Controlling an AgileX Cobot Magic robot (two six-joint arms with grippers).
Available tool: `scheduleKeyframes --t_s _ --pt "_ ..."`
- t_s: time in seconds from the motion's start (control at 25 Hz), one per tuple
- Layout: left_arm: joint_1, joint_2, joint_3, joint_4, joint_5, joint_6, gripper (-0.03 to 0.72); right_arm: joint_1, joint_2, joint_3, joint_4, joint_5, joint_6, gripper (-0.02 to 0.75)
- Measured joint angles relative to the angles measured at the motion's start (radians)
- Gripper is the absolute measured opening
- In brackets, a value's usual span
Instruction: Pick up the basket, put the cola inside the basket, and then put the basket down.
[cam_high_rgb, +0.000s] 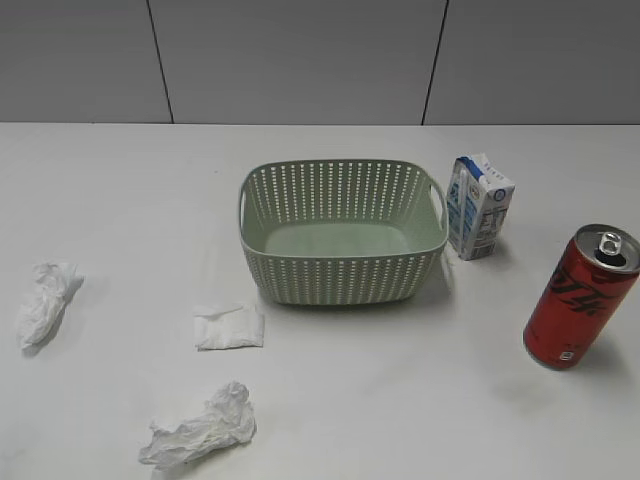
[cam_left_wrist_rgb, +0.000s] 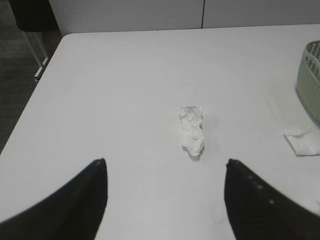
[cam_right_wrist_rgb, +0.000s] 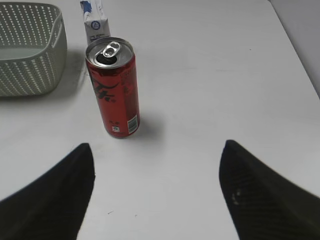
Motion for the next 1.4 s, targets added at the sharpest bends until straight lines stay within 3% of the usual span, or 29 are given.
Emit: scheduleKeyframes --t_s 0.88,1.4 --pt "0.0 0.0 0.0 0.001 -0.001 0.0 0.554 0.0 0.0 0.0 0.0 0.0 0.001 0.589" --pt "0.0 0.301 -0.119 -0.184 -0.197 0.002 0.586 0.0 0.0 0.0 0.0 0.0 0.001 0.589"
